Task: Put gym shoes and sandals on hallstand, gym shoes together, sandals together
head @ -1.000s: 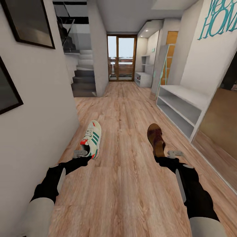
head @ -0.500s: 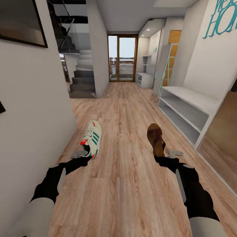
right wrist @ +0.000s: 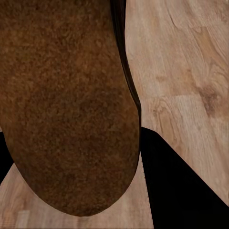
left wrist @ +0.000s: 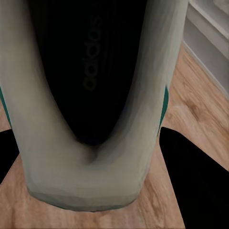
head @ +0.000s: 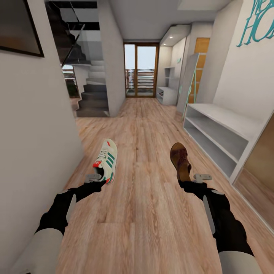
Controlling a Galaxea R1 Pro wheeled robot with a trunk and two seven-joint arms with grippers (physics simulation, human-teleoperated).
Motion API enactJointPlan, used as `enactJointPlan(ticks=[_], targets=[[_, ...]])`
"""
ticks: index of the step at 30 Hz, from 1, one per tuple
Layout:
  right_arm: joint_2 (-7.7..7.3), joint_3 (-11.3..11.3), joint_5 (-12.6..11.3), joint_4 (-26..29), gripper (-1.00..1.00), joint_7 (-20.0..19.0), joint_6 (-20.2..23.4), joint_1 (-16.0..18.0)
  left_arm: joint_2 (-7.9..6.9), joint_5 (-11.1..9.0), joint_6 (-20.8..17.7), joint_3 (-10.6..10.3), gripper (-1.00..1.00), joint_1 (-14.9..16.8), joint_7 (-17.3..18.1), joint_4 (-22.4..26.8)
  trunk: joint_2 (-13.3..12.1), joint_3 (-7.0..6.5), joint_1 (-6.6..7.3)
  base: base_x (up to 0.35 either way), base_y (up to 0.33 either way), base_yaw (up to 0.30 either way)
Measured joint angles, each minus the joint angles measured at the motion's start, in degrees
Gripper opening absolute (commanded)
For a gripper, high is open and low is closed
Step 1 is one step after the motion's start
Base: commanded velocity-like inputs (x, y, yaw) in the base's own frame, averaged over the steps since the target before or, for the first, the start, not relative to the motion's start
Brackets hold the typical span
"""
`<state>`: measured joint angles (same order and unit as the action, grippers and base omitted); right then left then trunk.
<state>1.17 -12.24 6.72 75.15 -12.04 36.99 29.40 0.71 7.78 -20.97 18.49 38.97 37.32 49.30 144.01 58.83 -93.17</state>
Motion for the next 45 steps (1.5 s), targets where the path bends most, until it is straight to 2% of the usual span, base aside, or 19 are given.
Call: enactJointPlan(ticks=[20,45], targets=[[0.0,0.0,0.0,-0.1,-1.0,0.0,0.0,0.0,-0.02,-0.1,0.0,0.0,-1.0,0.0,0.0,0.0,0.0,-1.79,0.0,0.349,-0.009,0.0],[0.0,-0.2,-0.2,0.1,-1.0,-0.2,0.0,0.0,-0.04,0.0,-0.1,0.0,-1.0,0.0,0.0,0.0,0.0,-1.85,0.0,0.349,0.0,0.0]])
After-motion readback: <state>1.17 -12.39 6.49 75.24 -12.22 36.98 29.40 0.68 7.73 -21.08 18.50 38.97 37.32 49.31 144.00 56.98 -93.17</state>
